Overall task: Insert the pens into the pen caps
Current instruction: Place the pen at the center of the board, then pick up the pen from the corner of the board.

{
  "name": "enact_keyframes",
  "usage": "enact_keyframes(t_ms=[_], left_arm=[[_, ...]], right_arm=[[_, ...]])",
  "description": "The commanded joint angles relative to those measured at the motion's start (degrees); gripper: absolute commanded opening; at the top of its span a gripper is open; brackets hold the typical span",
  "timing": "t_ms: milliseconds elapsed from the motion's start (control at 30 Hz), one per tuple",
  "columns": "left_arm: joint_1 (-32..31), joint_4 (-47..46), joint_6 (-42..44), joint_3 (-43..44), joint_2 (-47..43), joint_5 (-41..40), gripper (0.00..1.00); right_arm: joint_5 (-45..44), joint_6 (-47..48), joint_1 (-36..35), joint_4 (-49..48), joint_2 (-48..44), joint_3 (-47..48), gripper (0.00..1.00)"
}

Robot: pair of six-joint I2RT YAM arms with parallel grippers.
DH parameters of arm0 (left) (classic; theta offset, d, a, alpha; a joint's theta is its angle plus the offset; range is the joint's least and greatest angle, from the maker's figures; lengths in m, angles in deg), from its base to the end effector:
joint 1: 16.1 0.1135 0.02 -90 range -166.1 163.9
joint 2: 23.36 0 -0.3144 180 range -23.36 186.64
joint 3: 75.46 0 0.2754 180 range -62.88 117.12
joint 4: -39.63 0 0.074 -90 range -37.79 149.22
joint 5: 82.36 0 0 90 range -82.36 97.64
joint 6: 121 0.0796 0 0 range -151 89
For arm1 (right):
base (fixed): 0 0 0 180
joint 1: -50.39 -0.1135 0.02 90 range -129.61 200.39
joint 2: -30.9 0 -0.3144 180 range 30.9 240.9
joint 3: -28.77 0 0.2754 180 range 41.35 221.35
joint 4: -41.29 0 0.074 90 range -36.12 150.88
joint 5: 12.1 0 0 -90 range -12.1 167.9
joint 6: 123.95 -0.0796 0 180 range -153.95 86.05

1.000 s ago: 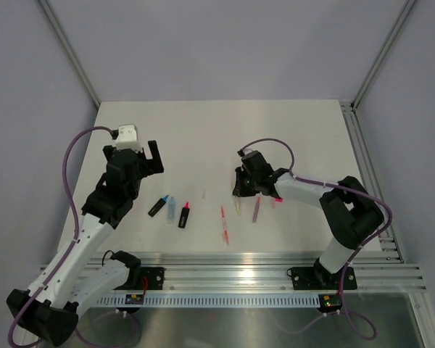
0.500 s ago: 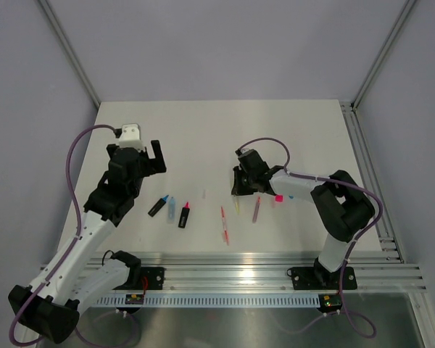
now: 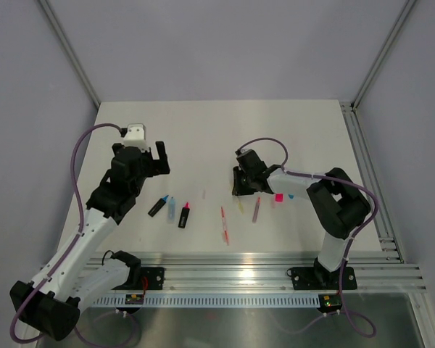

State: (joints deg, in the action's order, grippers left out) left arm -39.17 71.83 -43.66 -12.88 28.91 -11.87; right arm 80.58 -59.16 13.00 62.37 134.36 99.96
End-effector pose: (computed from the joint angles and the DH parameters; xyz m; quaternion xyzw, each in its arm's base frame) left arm 0.2283 -0.0684 0.3559 -0.0204 0.8218 -0.0357 0.5683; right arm 0.3296 0.2566 0.1491 -0.1080 0.9429 0.1823 0.2570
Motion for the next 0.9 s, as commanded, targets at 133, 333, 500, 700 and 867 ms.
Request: enact_keyframes(t_ms=[133,333,500,700,867], left_arm=[[0.22,-3.09,-0.34,0.45,0.11,2.46,0.99],[-0.04,-3.09,-0.43,0.63,-0.15,3.51,0.99],[-0.31,-3.01,-0.52,0.80,-0.94,4.82,0.99],[-0.75,-3.09,-1.13,0.98,-2.00,7.98,0.99],[-1.19,-3.09,-2.01,1.15,-3.58,10.54,0.99]], right_arm=[[-2.41,-0.01,0.56,1.44,0.43,1.51,0.37],[-2.33,-0.36,0.56,1.79,-2.65,1.59,0.48],[-2.41,-1.33,0.65,2.32,-6.16,1.51,0.51],[-4.96,-2.30,0.47,3.90,-12.75,-0.51,0.53],[-0.75,-4.23,0.04,4.69,-17.32,-4.37,0.50]])
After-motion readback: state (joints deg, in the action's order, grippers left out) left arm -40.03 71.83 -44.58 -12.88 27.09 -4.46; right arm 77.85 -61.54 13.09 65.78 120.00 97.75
